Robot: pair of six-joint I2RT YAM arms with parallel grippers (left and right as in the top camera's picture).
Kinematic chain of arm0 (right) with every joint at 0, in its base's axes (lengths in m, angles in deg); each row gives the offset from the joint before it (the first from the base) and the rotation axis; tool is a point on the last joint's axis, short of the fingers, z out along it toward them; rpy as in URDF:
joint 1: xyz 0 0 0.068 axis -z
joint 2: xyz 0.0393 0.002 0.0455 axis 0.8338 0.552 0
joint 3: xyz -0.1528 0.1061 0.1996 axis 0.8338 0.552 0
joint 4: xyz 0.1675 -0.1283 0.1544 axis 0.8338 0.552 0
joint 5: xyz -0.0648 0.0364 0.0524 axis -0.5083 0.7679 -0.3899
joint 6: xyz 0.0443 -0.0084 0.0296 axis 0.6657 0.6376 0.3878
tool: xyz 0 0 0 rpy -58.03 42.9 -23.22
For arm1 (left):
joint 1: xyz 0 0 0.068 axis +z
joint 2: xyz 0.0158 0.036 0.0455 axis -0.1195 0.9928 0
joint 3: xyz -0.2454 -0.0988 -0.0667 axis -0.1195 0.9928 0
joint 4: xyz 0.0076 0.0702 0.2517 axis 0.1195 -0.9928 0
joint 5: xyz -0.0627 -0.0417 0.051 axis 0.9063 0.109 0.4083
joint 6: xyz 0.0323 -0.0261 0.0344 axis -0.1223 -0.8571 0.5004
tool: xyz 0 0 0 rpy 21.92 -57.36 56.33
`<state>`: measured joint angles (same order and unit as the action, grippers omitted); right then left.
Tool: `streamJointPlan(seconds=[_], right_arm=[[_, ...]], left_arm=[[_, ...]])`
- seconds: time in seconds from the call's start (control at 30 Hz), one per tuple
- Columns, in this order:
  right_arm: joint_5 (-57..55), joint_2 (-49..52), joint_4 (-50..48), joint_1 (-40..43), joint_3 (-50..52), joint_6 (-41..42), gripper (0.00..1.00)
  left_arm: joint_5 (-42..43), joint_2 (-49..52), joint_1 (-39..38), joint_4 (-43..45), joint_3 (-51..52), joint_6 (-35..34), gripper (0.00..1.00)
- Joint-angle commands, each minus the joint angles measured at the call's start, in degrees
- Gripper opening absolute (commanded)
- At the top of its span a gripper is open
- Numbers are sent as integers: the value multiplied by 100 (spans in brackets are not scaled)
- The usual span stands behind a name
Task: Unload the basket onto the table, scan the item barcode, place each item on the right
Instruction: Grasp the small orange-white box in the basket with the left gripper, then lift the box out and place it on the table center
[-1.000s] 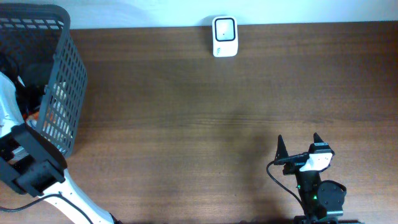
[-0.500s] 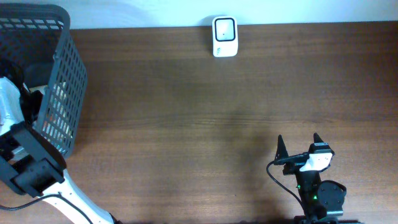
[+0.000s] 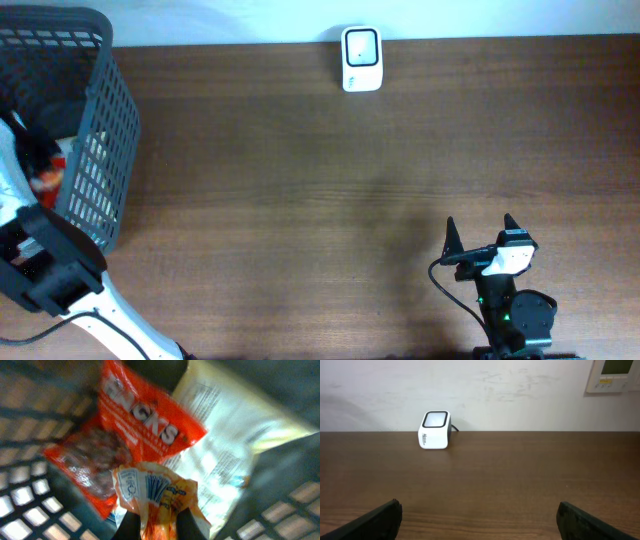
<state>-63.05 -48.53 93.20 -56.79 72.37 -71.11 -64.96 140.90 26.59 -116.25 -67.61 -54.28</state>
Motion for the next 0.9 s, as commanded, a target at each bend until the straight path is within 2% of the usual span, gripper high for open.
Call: streamJointPlan(seconds=[0.0,0.1,0.17,0.23,0.4,0.53,0.63,0.7,0.87], right_arm=[[13,-37,11,33,42,20,98],[13,-37,11,33,42,20,98],[13,-37,11,33,42,20,98],[13,-37,11,33,42,20,98],[13,-37,11,33,42,20,98],[13,-37,11,33,42,20,98],[13,-37,11,33,42,20,98],[13,-37,11,33,42,20,98],[13,-37,11,33,42,20,98]], left_arm=[[376,11,31,-374,-1401,-13,0],[1572,4,31,-531,-2409,-59,0],[3003,4,-4,-573,-3150,-57,0],[3558,4,-131,-640,-3685,-57,0],[3589,4,-785,-1128,-5031,-57,0],[3587,-11,-1582,-1641,-5425,-57,0],[3504,81,-2387,-2072,-5149,-52,0],[3047,214,-3296,-2192,-4360,98,0],[2100,533,-4253,-2105,-3080,94,0]])
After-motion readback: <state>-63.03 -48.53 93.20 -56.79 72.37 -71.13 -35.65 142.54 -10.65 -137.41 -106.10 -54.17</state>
